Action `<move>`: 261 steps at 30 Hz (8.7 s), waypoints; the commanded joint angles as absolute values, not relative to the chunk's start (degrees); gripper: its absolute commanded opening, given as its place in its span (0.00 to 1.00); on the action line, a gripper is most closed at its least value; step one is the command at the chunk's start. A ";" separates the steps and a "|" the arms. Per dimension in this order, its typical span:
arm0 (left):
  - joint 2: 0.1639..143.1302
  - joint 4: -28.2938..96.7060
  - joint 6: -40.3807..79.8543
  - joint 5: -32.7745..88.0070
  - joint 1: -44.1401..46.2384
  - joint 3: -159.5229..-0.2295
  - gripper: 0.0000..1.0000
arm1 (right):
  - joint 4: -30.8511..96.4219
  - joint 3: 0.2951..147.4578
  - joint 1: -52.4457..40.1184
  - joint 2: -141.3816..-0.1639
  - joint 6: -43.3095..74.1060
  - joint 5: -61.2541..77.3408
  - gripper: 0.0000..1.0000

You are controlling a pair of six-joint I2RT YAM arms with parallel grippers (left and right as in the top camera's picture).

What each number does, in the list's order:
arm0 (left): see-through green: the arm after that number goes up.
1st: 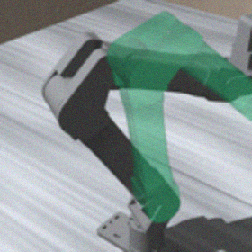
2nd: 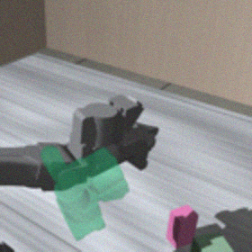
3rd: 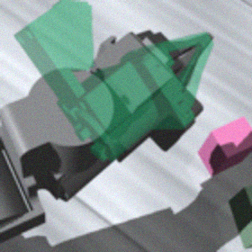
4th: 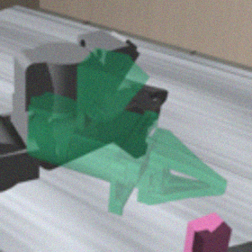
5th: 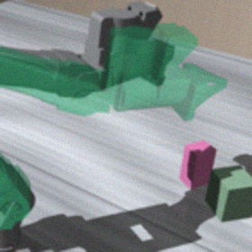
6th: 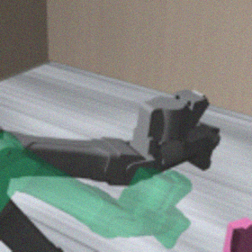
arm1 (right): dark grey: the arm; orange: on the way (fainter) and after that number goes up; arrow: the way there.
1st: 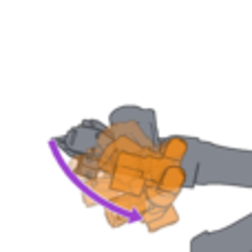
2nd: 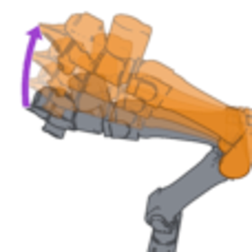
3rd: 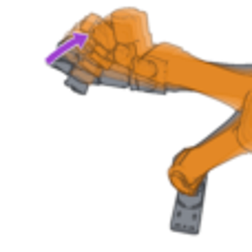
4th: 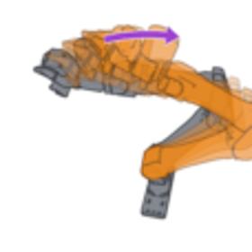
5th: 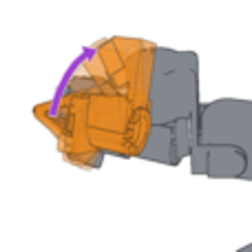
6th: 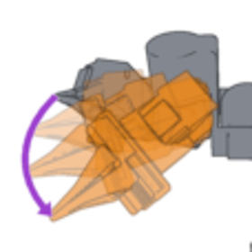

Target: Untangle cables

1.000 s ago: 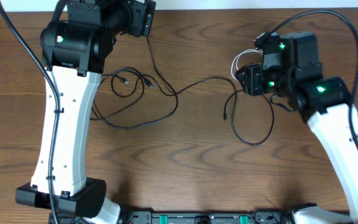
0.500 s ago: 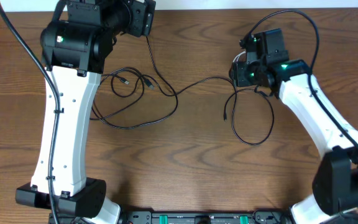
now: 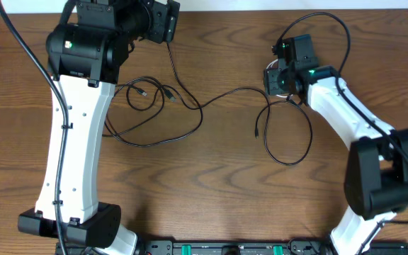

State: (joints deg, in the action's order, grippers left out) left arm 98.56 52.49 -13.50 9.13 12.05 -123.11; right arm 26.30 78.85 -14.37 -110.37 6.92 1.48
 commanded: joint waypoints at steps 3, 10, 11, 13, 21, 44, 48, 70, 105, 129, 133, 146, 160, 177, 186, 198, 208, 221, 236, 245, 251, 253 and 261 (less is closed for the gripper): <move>97.08 52.53 -12.99 9.91 11.99 -123.09 0.77 | 26.79 84.25 -14.20 -115.52 7.51 1.34 0.61; 97.08 52.69 -12.99 9.91 11.99 -123.09 0.77 | 28.21 92.31 -14.17 -120.27 9.15 3.42 0.61; 97.08 52.71 -12.99 9.91 11.99 -123.09 0.77 | 28.88 93.65 -14.17 -121.12 9.15 3.42 0.61; 97.08 52.71 -12.99 9.89 11.99 -123.09 0.77 | 30.13 96.14 -14.13 -122.85 9.15 3.49 0.61; 97.08 52.93 -13.02 9.89 11.99 -123.09 0.77 | 30.89 98.72 -13.87 -125.54 9.98 3.79 0.61; 97.08 53.36 -12.99 11.42 11.99 -123.09 0.77 | 32.36 98.67 -12.71 -129.01 13.43 3.40 0.58; 97.08 53.36 -12.99 11.40 11.99 -123.09 0.77 | 32.21 98.67 -13.06 -129.67 13.50 3.57 0.57; 97.08 53.52 -12.99 11.40 11.99 -123.09 0.77 | 30.79 98.70 -14.33 -129.64 13.63 11.90 0.01; 97.08 53.54 -12.97 11.44 11.99 -123.09 0.77 | 37.39 103.53 -13.19 -91.66 4.99 10.87 0.01; 97.08 53.93 -12.97 12.10 11.99 -123.09 0.77 | 51.33 112.05 8.23 -91.26 2.63 -11.07 0.01; 97.08 53.95 -12.93 14.63 11.99 -123.09 0.77 | 54.83 114.32 12.43 -94.32 1.85 -11.49 0.01; 97.12 53.78 -13.23 14.50 12.32 -123.09 0.77 | 55.00 115.61 20.08 -103.00 2.11 -9.74 0.01; 97.21 53.78 -13.43 14.35 12.32 -123.09 0.77 | 57.91 115.57 27.70 -109.12 3.81 -9.43 0.01; 97.25 53.95 -13.43 14.35 12.32 -123.09 0.77 | 63.31 115.37 33.54 -115.74 9.15 -11.00 0.01; 97.36 53.95 -13.43 14.35 12.32 -123.09 0.77 | 63.64 115.37 34.89 -115.74 9.15 -9.78 0.01; 97.34 53.95 -13.43 14.37 12.32 -123.09 0.77 | 63.64 115.37 34.83 -115.74 9.37 -7.70 0.91; 97.36 53.95 -13.43 14.35 12.32 -123.09 0.77 | 63.44 115.39 32.12 -115.72 7.16 -1.45 0.93; 97.36 53.89 -13.45 14.33 12.29 -123.09 0.77 | 63.09 115.46 21.28 -114.34 1.56 5.15 0.93; 97.36 53.71 -13.89 12.40 12.29 -123.09 0.77 | 64.07 115.46 5.21 -114.19 -0.10 9.67 0.98; 97.36 53.71 -13.89 12.43 12.29 -123.09 0.77 | 64.20 115.44 -8.14 -115.55 -3.49 10.02 0.99; 97.36 53.74 -13.87 12.43 12.29 -123.09 0.77 | 64.16 115.44 -12.93 -119.55 -4.82 9.37 0.99; 97.36 53.74 -13.87 12.43 12.29 -123.09 0.77 | 64.38 115.44 -13.67 -121.43 -4.86 9.43 0.99; 97.36 53.76 -13.89 12.43 12.29 -123.09 0.77 | 65.12 115.44 -16.67 -127.79 -6.13 9.65 0.98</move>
